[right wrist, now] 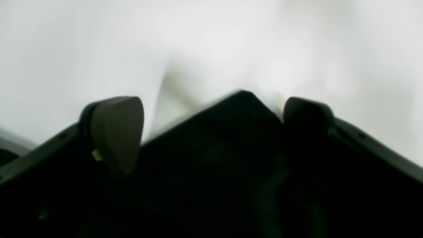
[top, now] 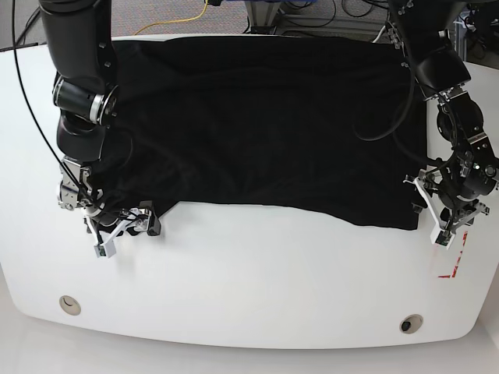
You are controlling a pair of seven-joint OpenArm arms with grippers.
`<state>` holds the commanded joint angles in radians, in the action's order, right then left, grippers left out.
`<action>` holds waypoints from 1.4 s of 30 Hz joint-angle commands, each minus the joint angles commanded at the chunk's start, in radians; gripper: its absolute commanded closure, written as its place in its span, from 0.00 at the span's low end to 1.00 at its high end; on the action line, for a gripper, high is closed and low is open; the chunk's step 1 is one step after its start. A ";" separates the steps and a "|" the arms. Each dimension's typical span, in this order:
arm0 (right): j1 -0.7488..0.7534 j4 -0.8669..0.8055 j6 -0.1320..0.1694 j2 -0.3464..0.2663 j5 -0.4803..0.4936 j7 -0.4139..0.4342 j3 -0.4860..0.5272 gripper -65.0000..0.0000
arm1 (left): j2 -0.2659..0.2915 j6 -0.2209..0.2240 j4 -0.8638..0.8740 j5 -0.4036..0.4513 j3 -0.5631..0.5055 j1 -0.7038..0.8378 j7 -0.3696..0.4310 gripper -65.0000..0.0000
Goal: Layout the t-shirt on the table in an organized manner, then fold the t-shirt properly
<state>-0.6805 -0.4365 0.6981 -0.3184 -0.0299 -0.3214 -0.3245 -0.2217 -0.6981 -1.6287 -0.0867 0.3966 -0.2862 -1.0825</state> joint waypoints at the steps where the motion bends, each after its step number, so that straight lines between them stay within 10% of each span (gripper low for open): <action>1: 0.002 0.000 0.000 0.002 0.000 0.000 0.000 0.09 | 0.000 0.000 0.000 0.000 0.000 0.000 0.000 0.47; 14: 0.015 -0.041 0.000 0.028 0.000 -0.005 0.002 0.99 | 0.000 0.000 0.002 0.002 0.000 0.000 0.000 0.47; 42: 0.144 -0.818 0.000 0.026 0.008 -0.508 -0.003 1.00 | 0.003 0.000 0.003 0.002 -0.003 0.000 0.000 0.47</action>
<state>-0.5363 -1.2543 0.6981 -0.2923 -0.0222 -0.8293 -0.3276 -0.2186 -0.6981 -1.6256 -0.0852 0.3936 -0.2862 -1.0825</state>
